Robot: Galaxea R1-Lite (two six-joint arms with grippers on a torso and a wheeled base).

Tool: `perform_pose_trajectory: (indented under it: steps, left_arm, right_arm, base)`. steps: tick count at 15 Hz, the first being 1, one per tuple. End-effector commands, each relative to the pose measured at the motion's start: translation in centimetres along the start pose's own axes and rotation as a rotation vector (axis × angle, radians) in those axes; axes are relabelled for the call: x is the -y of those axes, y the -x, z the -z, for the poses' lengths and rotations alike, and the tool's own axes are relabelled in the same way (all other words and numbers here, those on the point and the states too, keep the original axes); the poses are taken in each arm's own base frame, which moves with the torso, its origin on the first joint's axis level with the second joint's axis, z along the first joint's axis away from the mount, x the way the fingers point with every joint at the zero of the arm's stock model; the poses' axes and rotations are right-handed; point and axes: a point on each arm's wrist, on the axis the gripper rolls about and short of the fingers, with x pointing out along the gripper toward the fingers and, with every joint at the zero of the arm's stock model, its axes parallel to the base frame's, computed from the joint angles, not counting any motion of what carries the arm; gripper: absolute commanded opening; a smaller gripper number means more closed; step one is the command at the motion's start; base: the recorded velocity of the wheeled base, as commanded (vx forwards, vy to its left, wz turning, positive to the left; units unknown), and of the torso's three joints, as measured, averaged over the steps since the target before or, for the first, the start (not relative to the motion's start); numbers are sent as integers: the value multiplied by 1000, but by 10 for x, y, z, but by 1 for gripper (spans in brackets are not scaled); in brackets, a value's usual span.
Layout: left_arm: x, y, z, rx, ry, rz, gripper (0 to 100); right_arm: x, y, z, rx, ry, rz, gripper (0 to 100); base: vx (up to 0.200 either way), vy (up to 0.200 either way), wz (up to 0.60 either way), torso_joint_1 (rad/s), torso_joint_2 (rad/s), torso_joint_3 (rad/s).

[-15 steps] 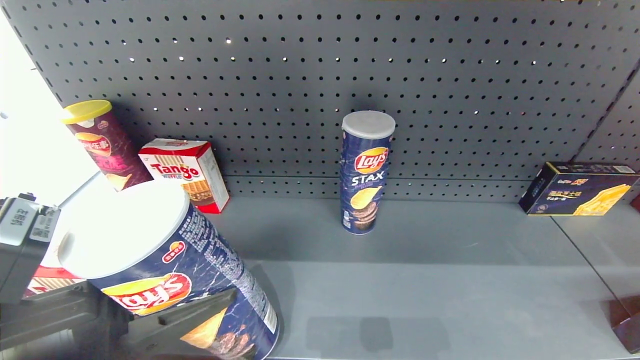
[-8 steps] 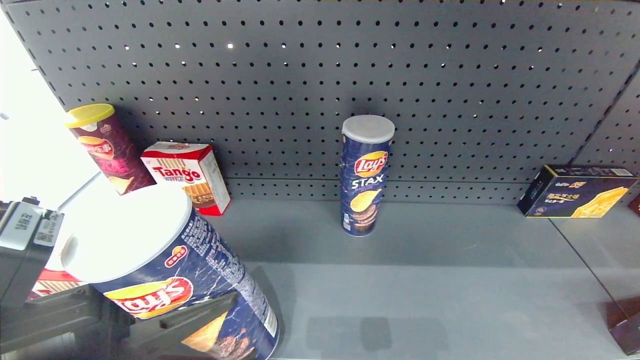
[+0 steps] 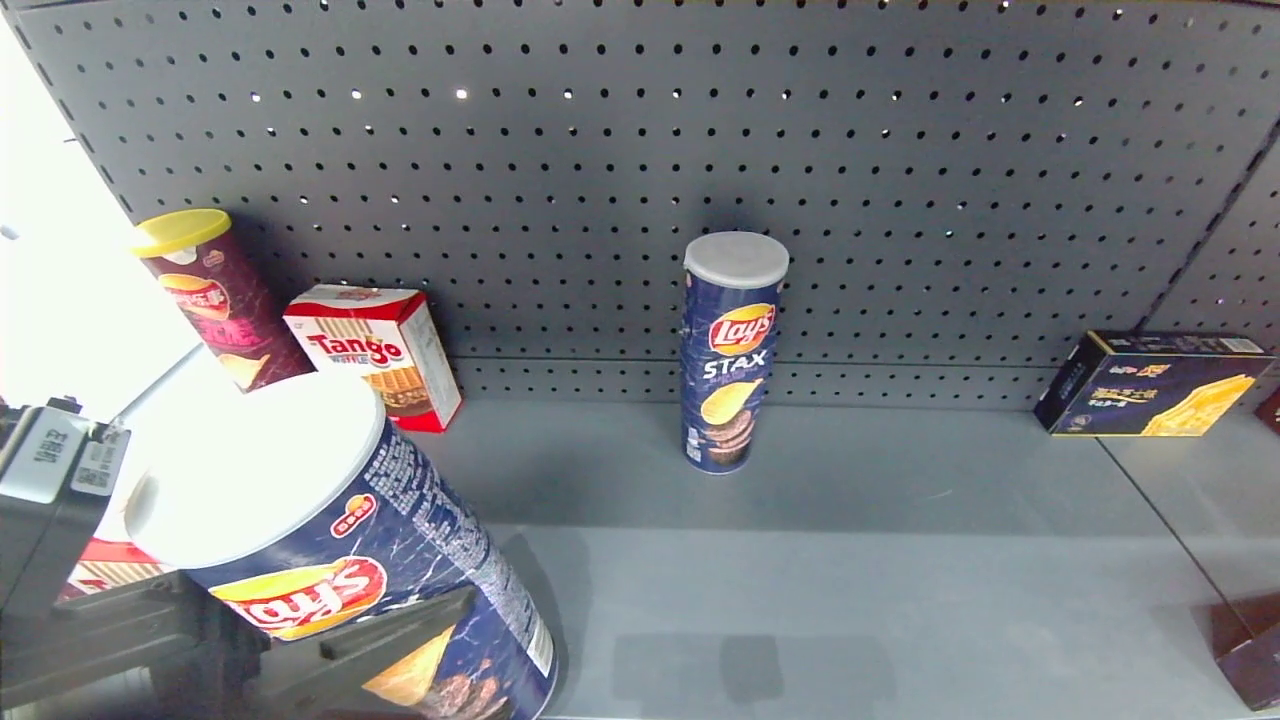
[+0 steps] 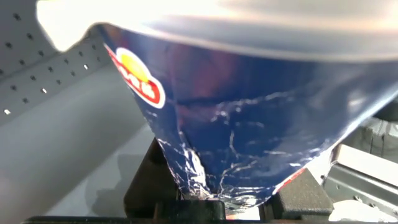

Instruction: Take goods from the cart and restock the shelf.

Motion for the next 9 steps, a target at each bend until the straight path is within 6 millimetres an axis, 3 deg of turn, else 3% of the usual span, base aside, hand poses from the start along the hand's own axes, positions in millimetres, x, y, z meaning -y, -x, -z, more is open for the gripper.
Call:
perform_pose_trajectory:
  steps: [1,3,5,7,8,9]
  left_arm:
    - [0,-1,-2,6,-2,1,0]
    - [-1,-3,3,-13,5,6,0]
    - [-1,-3,0,-5,2,8,0]
    - [-1,-3,-1,1,-1,8,0]
    - [-1,-3,-1,-1,0,5,0]
    - [-1,-3,-1,-1,0,4,0]
  right_arm:
    - [1,0,-62,54,-22,-14,100]
    - [1,-13,-114,22,-12,-134,100]
    - [-1,-27,-145,24,77,-183,100]
    - [-2,-36,-150,5,91,-208,100]
    - [-7,-53,-154,-46,122,-282,100]
    - [-7,-57,-156,-60,123,-286,100]
  base:
    - [0,0,0,0,0,0]
    - [0,0,0,0,0,0]
    - [0,0,0,0,0,0]
    - [0,0,0,0,0,0]
    - [0,0,0,0,0,0]
    - [0,0,0,0,0,0]
